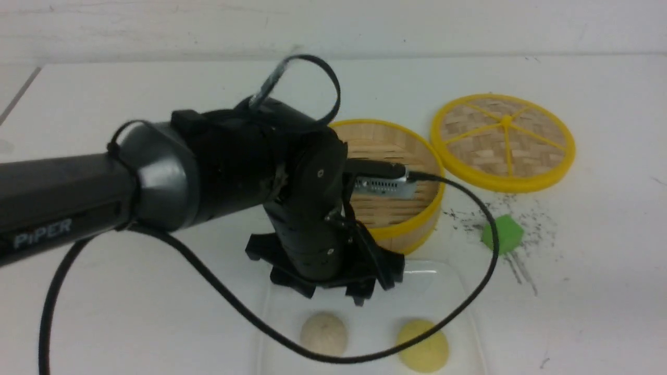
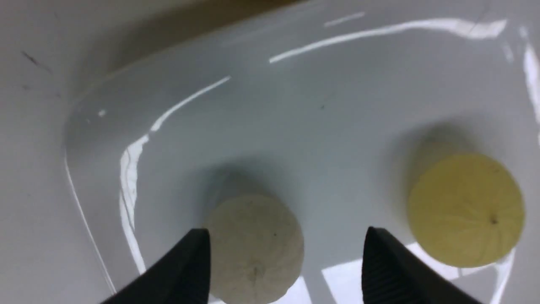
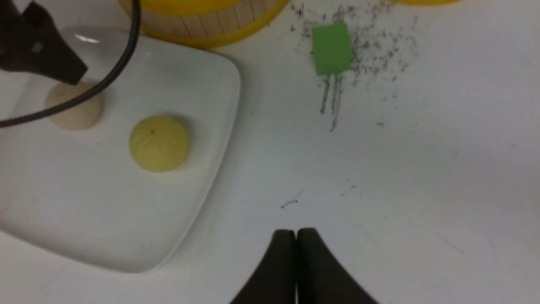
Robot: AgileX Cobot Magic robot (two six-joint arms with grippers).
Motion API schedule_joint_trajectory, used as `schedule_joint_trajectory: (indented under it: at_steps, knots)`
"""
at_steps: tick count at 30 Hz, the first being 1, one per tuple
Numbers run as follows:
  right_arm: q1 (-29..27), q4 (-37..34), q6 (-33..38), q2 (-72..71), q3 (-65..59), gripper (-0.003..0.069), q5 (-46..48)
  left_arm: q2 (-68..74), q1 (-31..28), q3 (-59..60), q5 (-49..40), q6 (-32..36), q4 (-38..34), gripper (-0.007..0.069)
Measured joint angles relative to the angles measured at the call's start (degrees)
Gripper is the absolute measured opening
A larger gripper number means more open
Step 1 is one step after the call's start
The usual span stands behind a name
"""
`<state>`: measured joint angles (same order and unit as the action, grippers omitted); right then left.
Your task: Put the steamed buns into the plate on the white tablecloth.
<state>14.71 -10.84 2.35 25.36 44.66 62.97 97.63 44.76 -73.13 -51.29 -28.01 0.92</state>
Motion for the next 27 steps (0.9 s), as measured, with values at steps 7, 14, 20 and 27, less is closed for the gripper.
schedule_joint_trajectory:
  at_steps: [7,14,20,27]
  knots:
    - [0.0,0.02,-0.27,-21.05,-3.71,0.0027,-8.02,-2.16,0.0,-2.57,-2.01,0.0,2.01,0.0462]
    - [0.0,0.26,-0.27,-24.83,-21.08,-0.0003,-35.52,-2.16,0.0,-2.62,-2.28,0.0,2.91,0.0326]
    - [0.0,0.44,-0.22,-23.73,-26.11,-0.0006,-45.78,-2.16,0.0,-2.62,-2.28,0.0,2.98,0.0145]
    - [0.0,0.44,-0.22,-23.73,-26.57,-0.0006,-46.98,-2.16,0.0,-2.62,-1.67,0.0,3.16,0.0006]
